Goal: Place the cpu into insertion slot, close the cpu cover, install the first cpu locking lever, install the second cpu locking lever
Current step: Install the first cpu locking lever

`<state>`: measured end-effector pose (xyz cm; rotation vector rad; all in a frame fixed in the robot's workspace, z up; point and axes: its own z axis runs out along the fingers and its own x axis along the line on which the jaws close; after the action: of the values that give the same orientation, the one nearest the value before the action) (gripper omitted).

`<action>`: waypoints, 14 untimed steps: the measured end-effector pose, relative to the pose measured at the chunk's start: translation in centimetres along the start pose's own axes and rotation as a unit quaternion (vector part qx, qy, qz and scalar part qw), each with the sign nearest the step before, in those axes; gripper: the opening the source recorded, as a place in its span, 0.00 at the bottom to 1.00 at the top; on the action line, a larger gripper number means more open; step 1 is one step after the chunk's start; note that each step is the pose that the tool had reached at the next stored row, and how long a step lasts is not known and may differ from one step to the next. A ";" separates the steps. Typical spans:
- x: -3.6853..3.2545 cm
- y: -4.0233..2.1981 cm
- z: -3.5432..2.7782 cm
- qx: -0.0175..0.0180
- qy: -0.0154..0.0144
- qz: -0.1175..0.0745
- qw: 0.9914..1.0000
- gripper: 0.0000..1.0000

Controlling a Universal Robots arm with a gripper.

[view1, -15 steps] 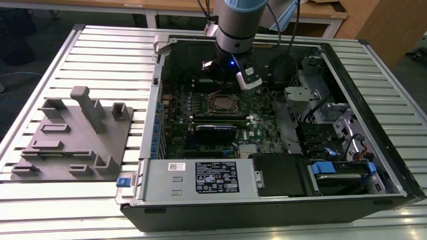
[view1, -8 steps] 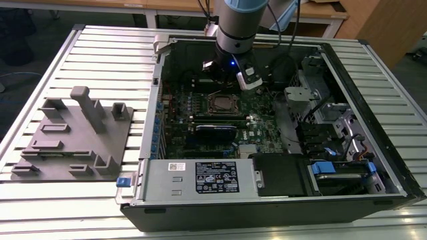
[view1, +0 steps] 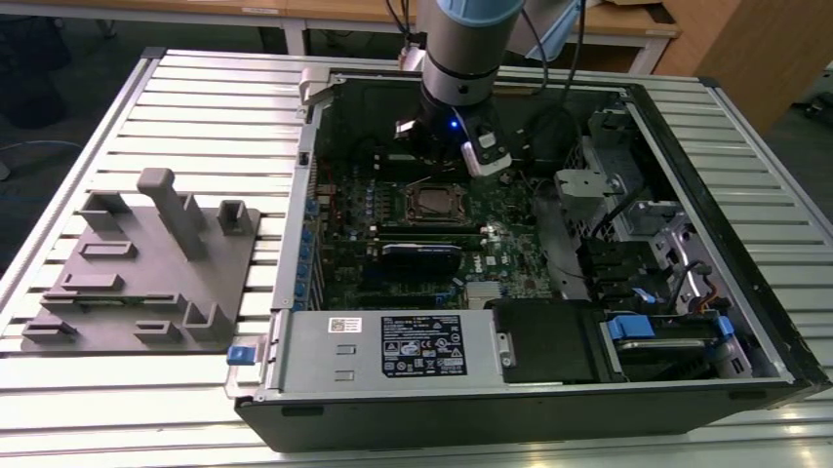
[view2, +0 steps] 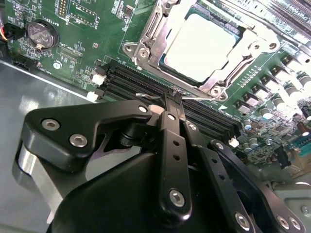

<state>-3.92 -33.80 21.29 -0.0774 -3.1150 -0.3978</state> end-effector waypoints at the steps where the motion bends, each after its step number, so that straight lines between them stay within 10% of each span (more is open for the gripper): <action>1: 0.00 -0.02 0.08 0.000 0.000 0.000 1.000 0.11; 7: 0.00 -0.03 0.12 0.000 -0.001 0.000 1.000 0.11; 14: 0.00 -0.05 0.20 0.000 -0.009 0.034 0.999 0.11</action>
<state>-3.92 -33.80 21.08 -0.1890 -3.1202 -0.3988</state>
